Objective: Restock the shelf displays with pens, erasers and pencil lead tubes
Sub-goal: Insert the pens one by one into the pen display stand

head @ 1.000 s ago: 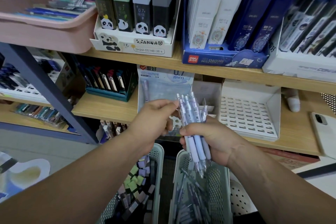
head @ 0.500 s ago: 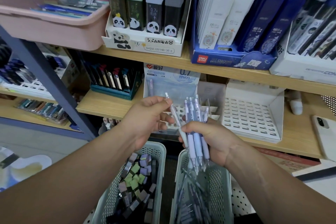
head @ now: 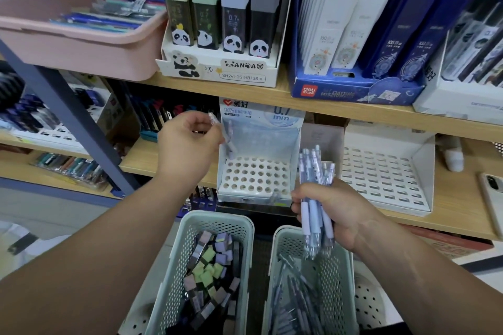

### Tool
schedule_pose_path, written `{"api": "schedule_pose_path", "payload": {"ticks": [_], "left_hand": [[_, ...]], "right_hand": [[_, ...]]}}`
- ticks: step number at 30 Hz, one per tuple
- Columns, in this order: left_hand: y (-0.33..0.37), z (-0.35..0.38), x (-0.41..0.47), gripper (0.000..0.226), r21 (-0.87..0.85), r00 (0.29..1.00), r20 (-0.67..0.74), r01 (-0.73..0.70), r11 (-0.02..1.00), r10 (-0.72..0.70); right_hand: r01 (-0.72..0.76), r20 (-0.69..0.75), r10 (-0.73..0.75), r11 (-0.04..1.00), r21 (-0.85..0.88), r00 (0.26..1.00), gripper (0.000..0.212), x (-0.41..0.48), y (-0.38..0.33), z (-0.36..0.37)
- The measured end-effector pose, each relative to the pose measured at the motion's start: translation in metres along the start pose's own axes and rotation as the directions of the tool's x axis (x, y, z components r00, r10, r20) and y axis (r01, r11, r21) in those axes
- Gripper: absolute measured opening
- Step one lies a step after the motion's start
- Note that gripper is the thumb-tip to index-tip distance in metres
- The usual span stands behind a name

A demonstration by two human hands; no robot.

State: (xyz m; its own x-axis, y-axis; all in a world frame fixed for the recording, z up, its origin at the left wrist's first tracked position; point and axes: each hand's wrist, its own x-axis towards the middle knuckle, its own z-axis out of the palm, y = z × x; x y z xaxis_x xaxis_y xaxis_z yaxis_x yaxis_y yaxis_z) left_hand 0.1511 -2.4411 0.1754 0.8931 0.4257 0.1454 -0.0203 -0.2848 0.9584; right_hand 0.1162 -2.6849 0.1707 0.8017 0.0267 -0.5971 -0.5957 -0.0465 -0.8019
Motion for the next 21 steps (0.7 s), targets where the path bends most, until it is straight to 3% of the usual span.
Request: {"api": "schedule_pose_path", "payload": {"ticks": [11,21], "left_hand": [[-0.008,0.022,0.001,0.002,0.318,0.985,0.078,-0.168,0.933,0.151],[-0.005,0.033,0.011,0.01,0.409,0.985,0.107,-0.165,0.898,0.133]], "right_hand": [[0.014,0.028,-0.014,1.0,-0.012,1.0,0.019,0.0,0.0,-0.008],[0.01,0.081,-0.014,0.999,0.046,0.997,0.014,-0.005,-0.007,-0.008]]}}
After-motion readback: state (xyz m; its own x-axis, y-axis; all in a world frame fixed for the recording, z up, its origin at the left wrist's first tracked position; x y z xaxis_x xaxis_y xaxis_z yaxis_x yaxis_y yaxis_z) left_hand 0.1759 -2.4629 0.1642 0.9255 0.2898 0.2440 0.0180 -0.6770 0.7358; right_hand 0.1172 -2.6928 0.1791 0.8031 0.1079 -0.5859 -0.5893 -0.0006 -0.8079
